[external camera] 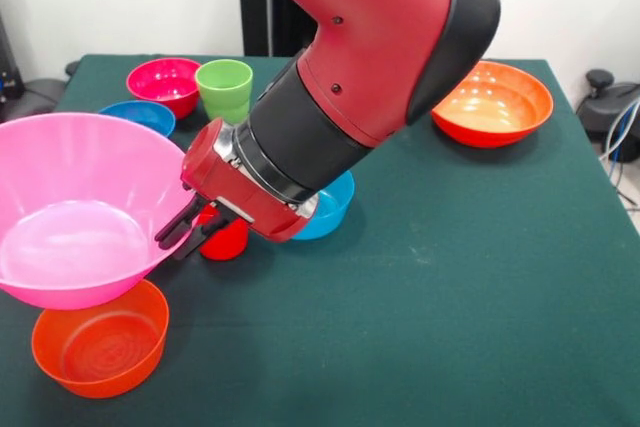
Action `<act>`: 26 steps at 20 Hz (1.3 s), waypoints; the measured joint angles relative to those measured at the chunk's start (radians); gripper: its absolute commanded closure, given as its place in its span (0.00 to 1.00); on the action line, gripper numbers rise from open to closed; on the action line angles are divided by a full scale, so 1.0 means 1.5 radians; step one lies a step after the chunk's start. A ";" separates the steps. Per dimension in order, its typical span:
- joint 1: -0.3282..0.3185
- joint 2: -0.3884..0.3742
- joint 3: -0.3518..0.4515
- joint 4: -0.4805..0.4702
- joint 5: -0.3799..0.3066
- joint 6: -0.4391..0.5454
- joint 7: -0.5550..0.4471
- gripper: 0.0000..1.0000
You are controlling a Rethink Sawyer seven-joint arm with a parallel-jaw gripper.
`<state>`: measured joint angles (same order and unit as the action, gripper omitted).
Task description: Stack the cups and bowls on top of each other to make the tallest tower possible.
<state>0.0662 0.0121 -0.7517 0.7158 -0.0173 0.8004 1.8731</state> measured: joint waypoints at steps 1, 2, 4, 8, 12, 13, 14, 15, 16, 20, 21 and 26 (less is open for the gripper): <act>0.000 0.000 0.000 0.000 0.000 -0.002 0.000 1.00; 0.000 0.000 0.000 0.000 0.000 -0.004 0.000 1.00; -0.001 0.001 0.000 0.000 0.000 -0.009 0.000 1.00; -0.006 0.004 0.001 0.000 0.000 -0.020 0.000 1.00; -0.013 0.015 0.002 0.000 0.000 -0.037 0.000 1.00; -0.014 0.017 0.003 0.000 0.000 -0.041 0.000 1.00; -0.015 0.019 0.003 0.000 0.000 -0.044 0.000 1.00; -0.016 0.022 0.004 0.000 0.000 -0.048 0.000 1.00; -0.017 0.025 0.005 0.000 0.000 -0.052 0.000 1.00; -0.018 0.035 0.007 0.000 0.000 -0.063 0.000 1.00; -0.018 0.039 0.007 0.000 0.000 -0.067 0.000 1.00; -0.018 0.046 0.007 0.000 0.000 -0.074 0.000 1.00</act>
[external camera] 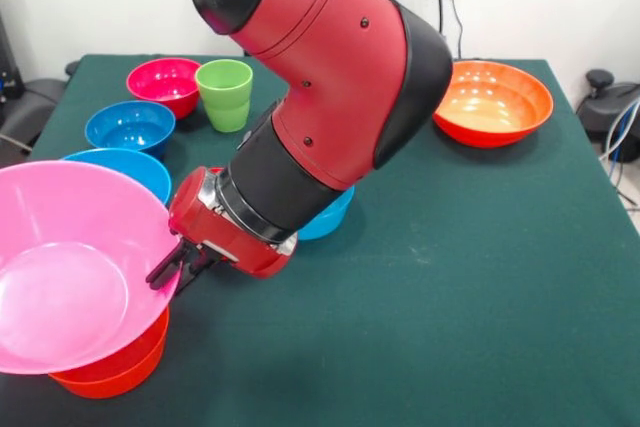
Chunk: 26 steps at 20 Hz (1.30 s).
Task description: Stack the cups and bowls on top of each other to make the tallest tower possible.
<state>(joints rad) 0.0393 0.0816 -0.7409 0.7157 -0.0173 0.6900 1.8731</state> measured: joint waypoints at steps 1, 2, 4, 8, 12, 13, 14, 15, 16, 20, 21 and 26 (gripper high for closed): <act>0.000 0.000 0.000 0.000 0.000 0.000 0.000 1.00; 0.000 0.000 0.001 0.000 0.000 0.000 0.000 1.00; 0.000 -0.001 0.002 0.000 0.000 0.000 0.000 1.00; 0.000 -0.004 0.004 0.001 0.000 0.000 0.000 1.00; 0.000 -0.006 0.005 0.001 0.000 0.000 0.000 1.00; 0.000 -0.006 0.005 0.001 0.000 0.000 0.000 1.00; 0.000 -0.006 0.005 0.001 0.000 0.000 0.000 1.00; 0.000 -0.007 0.006 0.002 0.000 0.000 0.000 1.00; 0.000 -0.008 0.006 0.002 0.000 0.000 0.000 1.00; 0.000 -0.015 0.009 0.008 0.000 0.000 0.000 1.00; 0.000 -0.018 0.009 0.010 0.000 0.000 0.000 1.00; 0.000 -0.029 0.009 0.013 0.000 0.000 0.000 1.00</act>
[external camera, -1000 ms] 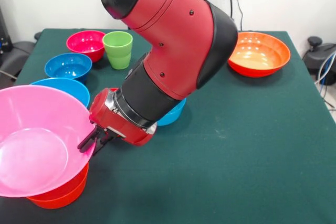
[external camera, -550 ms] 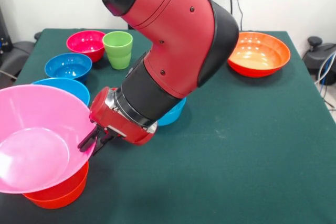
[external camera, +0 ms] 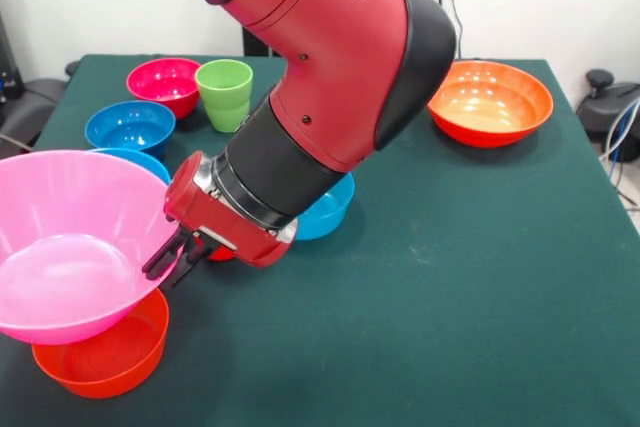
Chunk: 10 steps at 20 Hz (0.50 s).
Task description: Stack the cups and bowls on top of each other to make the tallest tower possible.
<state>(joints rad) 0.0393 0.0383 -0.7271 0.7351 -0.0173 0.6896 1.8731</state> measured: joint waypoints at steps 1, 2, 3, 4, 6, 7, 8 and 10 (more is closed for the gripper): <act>0.000 -0.002 0.000 0.000 0.000 0.000 0.000 1.00; 0.000 -0.003 0.000 0.000 0.000 -0.001 0.000 1.00; 0.000 -0.004 0.000 0.000 0.000 -0.003 0.000 1.00; 0.000 -0.004 0.000 0.000 0.000 -0.004 0.000 1.00; 0.000 -0.006 0.001 0.000 0.000 -0.007 0.000 1.00; 0.000 -0.006 0.001 0.000 0.000 -0.009 0.000 1.00; 0.000 -0.007 0.001 0.000 0.000 -0.015 0.000 1.00; 0.000 -0.007 0.001 0.000 0.000 -0.022 0.000 1.00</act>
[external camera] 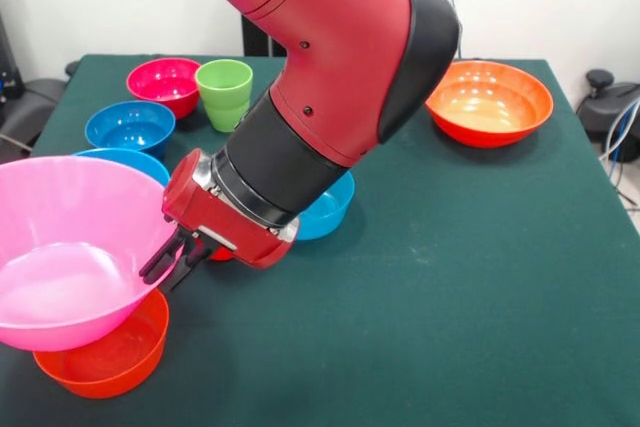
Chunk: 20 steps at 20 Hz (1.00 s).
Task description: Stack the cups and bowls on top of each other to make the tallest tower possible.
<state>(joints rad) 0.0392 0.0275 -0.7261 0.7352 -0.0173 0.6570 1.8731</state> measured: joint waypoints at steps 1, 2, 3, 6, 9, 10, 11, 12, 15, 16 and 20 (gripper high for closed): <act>0.000 0.000 0.000 0.000 0.000 -0.007 0.000 1.00; 0.000 0.000 0.000 0.000 0.000 -0.011 0.000 1.00; 0.000 0.000 0.000 0.000 0.000 -0.014 0.000 1.00; 0.000 0.000 0.000 0.000 0.000 -0.020 0.000 1.00; 0.000 0.000 0.000 0.000 0.000 -0.024 0.000 1.00; -0.001 0.000 0.001 0.000 0.000 -0.025 0.000 1.00; -0.002 0.001 0.001 -0.001 0.000 -0.025 0.000 1.00; -0.002 0.001 0.001 -0.001 0.000 -0.025 0.000 1.00; -0.004 0.002 0.003 -0.001 0.000 -0.025 0.000 1.00; -0.005 0.002 0.004 -0.001 0.000 -0.025 0.000 1.00; -0.007 0.003 0.007 -0.001 0.000 -0.026 0.000 1.00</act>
<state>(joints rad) 0.0292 0.0322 -0.7163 0.7336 -0.0173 0.6179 1.8731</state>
